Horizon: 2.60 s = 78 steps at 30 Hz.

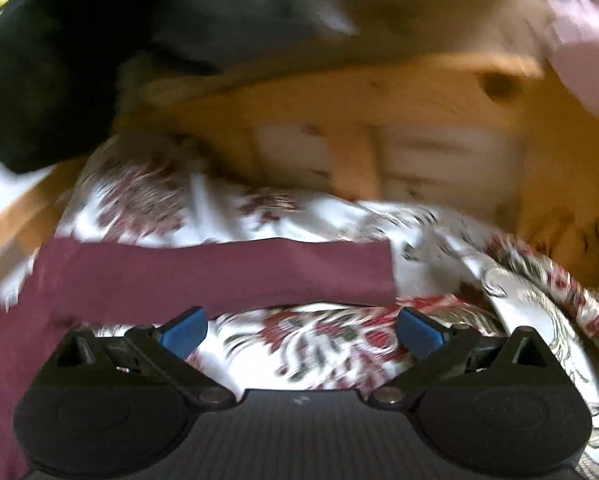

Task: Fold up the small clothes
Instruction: 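Grasp the maroon sweater's sleeve cuff with the right gripper and lift it, then carry the held sleeve across the sweater body with the right gripper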

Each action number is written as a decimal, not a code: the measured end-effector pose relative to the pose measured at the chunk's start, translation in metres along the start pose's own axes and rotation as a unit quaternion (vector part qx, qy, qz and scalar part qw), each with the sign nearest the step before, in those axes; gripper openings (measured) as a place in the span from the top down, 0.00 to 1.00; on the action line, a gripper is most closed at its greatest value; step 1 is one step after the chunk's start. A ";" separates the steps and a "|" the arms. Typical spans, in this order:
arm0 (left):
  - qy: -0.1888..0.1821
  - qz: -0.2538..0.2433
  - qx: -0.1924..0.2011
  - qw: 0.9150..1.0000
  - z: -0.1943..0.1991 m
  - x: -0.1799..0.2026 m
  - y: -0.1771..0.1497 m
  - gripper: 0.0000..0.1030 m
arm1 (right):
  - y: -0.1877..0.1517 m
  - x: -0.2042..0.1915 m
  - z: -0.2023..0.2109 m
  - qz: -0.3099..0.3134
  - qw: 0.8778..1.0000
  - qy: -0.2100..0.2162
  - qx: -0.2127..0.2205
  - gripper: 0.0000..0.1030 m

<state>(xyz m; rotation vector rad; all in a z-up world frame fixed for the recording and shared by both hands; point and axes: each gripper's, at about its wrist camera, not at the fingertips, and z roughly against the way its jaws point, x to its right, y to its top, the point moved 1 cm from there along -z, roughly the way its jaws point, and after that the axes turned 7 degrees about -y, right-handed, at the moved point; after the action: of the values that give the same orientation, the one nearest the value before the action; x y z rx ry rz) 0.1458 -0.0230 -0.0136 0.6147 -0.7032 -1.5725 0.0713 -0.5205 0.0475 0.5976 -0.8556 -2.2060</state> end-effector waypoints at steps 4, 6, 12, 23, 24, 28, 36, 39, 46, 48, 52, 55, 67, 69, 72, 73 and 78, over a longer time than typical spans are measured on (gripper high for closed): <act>-0.018 -0.016 0.043 0.999 -0.018 0.012 0.019 0.01 | 0.013 0.015 -0.022 -0.052 0.998 0.013 -0.029 0.00; -0.019 -0.028 0.073 0.997 -0.022 0.018 0.016 0.01 | 0.019 0.011 -0.036 -0.044 0.998 0.002 -0.048 0.01; -0.004 -0.041 0.064 0.997 -0.043 0.012 -0.006 0.01 | 0.019 -0.003 -0.066 -0.022 0.994 -0.075 -0.075 0.09; -0.040 0.023 0.021 0.999 -0.073 -0.022 -0.016 0.01 | 0.014 -0.037 -0.071 -0.030 0.997 -0.063 -0.027 0.77; -0.041 0.027 0.017 0.999 -0.075 -0.024 -0.016 0.01 | 0.014 -0.041 -0.068 -0.027 0.998 -0.058 -0.019 0.80; -0.040 0.035 0.005 0.999 -0.078 -0.031 -0.016 0.01 | 0.017 -0.070 -0.045 0.021 0.998 -0.045 0.045 0.83; -0.039 0.038 0.009 0.998 -0.075 -0.040 -0.009 0.01 | 0.004 -0.181 0.020 0.222 0.956 0.062 0.179 0.84; -0.044 0.056 0.009 0.997 -0.074 -0.048 -0.007 0.01 | -0.015 -0.225 0.041 0.290 0.926 0.124 0.207 0.84; -0.037 0.087 0.020 0.995 -0.069 -0.066 -0.004 0.01 | -0.080 -0.311 0.072 0.400 0.855 0.247 0.219 0.84; -0.029 0.096 0.027 0.995 -0.068 -0.071 -0.003 0.01 | -0.099 -0.330 0.078 0.424 0.836 0.270 0.217 0.84; 0.000 0.120 0.050 0.991 -0.064 -0.086 0.000 0.01 | -0.136 -0.353 0.086 0.459 0.809 0.308 0.202 0.84; 0.037 0.127 0.073 0.989 -0.062 -0.095 0.002 0.01 | -0.156 -0.355 0.091 0.476 0.795 0.331 0.180 0.84; 0.050 0.115 0.070 0.990 -0.072 -0.100 0.000 0.01 | -0.219 -0.346 0.103 0.562 0.725 0.381 0.116 0.84; 0.046 0.107 0.072 0.991 -0.072 -0.098 -0.001 0.01 | -0.223 -0.343 0.101 0.570 0.721 0.382 0.099 0.83; 0.039 0.105 0.076 0.991 -0.072 -0.097 -0.001 0.01 | -0.228 -0.336 0.099 0.575 0.719 0.383 0.073 0.78; 0.038 0.106 0.077 0.991 -0.072 -0.097 -0.002 0.01 | -0.229 -0.334 0.099 0.576 0.719 0.385 0.064 0.74; 0.028 0.105 0.076 0.991 -0.073 -0.096 -0.002 0.01 | -0.235 -0.319 0.096 0.576 0.715 0.396 0.016 0.57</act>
<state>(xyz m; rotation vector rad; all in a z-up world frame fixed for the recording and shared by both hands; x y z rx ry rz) 0.2091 0.0657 -0.0651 0.6712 -0.8223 -1.3102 0.1208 -0.1186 -0.0034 0.6643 -0.5139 -0.6570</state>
